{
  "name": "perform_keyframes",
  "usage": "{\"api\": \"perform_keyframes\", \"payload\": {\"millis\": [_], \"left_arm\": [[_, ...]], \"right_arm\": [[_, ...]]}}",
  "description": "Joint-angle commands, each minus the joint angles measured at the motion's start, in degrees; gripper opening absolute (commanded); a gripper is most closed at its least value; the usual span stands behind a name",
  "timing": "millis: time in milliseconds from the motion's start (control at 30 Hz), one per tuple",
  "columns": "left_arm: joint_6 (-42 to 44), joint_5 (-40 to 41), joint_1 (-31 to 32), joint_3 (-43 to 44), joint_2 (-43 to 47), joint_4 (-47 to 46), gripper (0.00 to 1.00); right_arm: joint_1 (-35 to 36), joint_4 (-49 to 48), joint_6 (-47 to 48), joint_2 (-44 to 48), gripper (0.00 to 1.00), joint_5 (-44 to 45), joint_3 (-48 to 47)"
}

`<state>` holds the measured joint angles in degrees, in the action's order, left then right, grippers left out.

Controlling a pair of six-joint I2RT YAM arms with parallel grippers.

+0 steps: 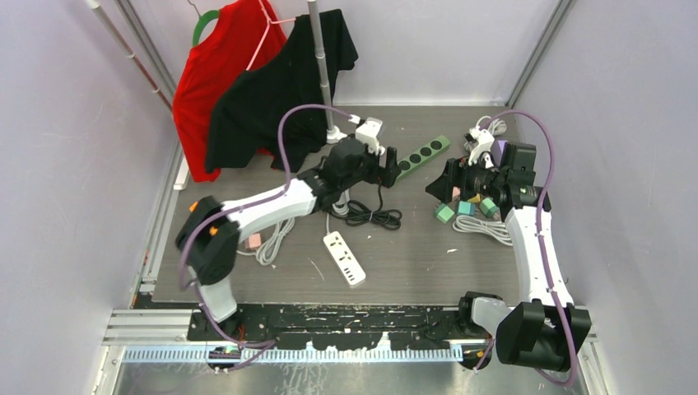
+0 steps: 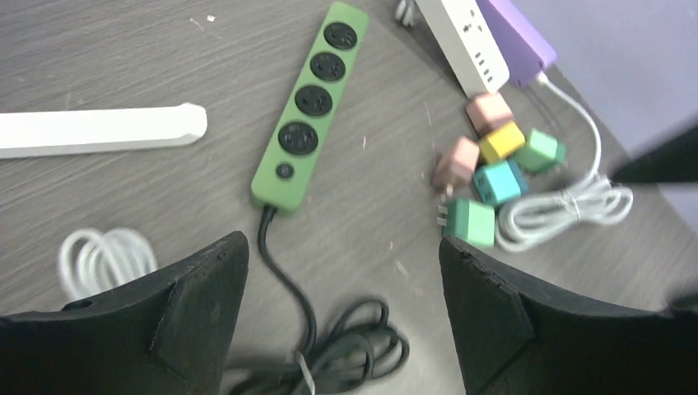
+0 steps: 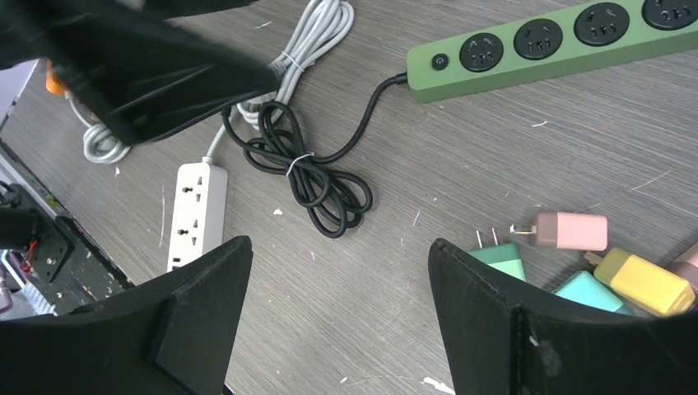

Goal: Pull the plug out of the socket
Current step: Place the socket at the center of the board.

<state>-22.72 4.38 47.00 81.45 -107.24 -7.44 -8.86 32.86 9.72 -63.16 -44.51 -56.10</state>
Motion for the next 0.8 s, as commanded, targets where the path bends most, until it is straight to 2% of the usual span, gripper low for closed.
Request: {"api": "perform_keyframes", "payload": {"millis": [0,133,200,433,600,767], "left_arm": [[9.62,6.13,1.90,-12.91,14.33,-1.18,0.86],[8.54,7.41,2.06,-27.34,28.44,-3.39,0.87],[5.55,7.37,2.00,-34.04,36.01,-3.76,0.99],[-7.18,9.64,1.77,-58.87,59.83,-12.21,1.00],[-14.82,9.51,1.69,-64.95,72.94,-6.30,1.00],[-22.57,6.76,1.65,-67.72,76.89,-2.47,0.98]], "right_arm": [[-0.19,-2.00,0.82,2.16,0.83,-2.86,0.05],[-0.19,-2.16,0.75,2.30,0.83,-3.19,0.16],[-0.20,-2.14,0.74,2.26,0.83,-3.20,0.14],[-0.19,-2.28,0.50,1.68,0.83,-3.56,0.45],[-0.19,-2.28,0.39,1.10,0.83,-4.00,0.51],[-0.19,-2.32,0.39,0.70,0.83,-4.08,0.63]]}}
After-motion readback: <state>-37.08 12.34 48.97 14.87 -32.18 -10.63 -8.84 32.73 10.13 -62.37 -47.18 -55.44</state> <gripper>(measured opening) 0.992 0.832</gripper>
